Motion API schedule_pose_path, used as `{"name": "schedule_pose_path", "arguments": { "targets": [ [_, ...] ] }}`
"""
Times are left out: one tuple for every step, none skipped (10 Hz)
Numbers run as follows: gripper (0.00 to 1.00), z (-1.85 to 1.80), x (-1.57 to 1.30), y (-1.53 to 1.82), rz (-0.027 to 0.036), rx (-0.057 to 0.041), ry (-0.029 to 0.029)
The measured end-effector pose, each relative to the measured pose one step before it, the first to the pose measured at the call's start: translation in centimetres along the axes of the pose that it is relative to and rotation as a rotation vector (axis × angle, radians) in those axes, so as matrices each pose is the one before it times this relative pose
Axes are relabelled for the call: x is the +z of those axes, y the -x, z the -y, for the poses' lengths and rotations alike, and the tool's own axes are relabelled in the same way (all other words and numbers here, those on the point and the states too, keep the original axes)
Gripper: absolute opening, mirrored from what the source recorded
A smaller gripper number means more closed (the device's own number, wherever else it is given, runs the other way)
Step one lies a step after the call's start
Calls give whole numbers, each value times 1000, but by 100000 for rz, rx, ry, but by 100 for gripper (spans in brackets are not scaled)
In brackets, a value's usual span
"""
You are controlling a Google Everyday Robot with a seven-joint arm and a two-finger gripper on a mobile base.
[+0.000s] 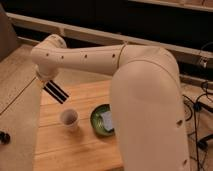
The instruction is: Place the eraser in the ceramic cup
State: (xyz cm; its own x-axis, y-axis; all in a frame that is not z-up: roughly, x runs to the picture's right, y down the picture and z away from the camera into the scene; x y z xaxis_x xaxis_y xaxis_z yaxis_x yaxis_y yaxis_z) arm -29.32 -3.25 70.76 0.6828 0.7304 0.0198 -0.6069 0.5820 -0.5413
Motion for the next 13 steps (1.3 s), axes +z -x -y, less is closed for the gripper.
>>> {"name": "schedule_pose_path", "arguments": {
  "targets": [
    [0,-335,-335,-528,-83,793,-476],
    [0,-604,-305,-632,100,987,-261],
    [0,-281,-222,-667,329,1617,-26],
    [0,-527,308,-1209,136,2614,1388],
    [0,-405,227,-426,-68,756,911],
    [0,-662,506,-714,-168,975,1441],
    [0,10,410,-673,26,972,508],
    [0,-12,367,-577,-27,816,682],
    [0,-23,341,-477,-123,455,510],
    [0,-182,242,-206,43,31,414],
    [0,70,86,-163,92,187,79],
    [0,156,-11,-81,240,-27,-144],
    [0,30,12,-4,173,-248,-91]
  ]
}}
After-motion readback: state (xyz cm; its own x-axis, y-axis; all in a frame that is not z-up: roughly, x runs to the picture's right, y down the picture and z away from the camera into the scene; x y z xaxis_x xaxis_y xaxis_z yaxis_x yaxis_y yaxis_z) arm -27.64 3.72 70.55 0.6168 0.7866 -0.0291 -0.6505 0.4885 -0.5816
